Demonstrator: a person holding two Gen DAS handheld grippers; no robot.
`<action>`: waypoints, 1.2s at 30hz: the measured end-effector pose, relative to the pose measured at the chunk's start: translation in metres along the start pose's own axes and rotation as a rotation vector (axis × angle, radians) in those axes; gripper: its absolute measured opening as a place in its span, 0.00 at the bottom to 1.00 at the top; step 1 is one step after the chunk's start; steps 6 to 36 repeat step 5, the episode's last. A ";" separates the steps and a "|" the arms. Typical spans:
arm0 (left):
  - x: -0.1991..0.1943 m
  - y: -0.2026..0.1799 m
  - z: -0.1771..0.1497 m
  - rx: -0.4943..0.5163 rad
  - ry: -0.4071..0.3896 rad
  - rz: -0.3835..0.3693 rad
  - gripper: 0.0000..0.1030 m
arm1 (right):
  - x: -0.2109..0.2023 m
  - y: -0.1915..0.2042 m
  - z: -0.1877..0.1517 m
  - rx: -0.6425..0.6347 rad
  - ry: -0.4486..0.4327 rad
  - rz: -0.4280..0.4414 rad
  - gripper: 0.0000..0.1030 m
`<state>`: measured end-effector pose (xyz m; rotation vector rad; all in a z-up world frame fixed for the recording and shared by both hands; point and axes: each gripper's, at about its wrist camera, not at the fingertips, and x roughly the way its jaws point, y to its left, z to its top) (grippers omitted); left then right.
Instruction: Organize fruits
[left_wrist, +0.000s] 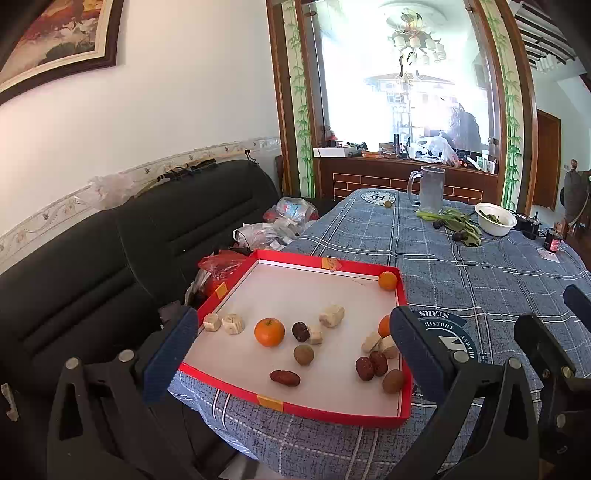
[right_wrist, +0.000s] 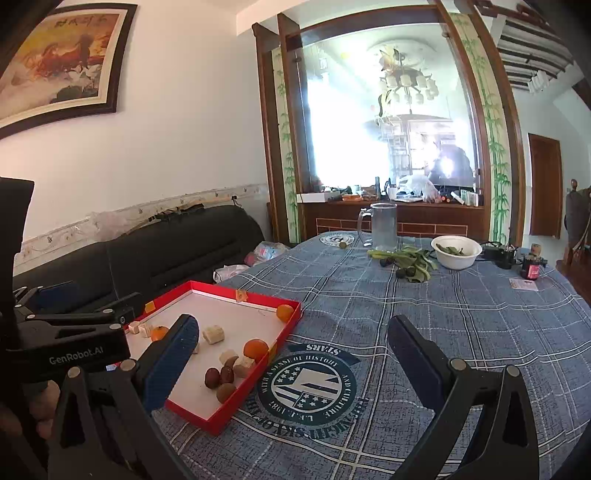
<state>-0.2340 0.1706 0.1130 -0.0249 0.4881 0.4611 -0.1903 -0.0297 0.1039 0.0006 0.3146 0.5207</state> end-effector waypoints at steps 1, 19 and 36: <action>0.001 0.000 0.000 -0.002 0.000 0.002 1.00 | 0.002 -0.001 0.000 0.002 0.005 0.000 0.99; 0.004 0.000 0.000 -0.003 -0.003 -0.002 1.00 | 0.007 -0.007 0.004 -0.003 0.020 -0.022 0.99; 0.004 0.000 0.000 -0.003 -0.003 -0.002 1.00 | 0.007 -0.007 0.004 -0.003 0.020 -0.022 0.99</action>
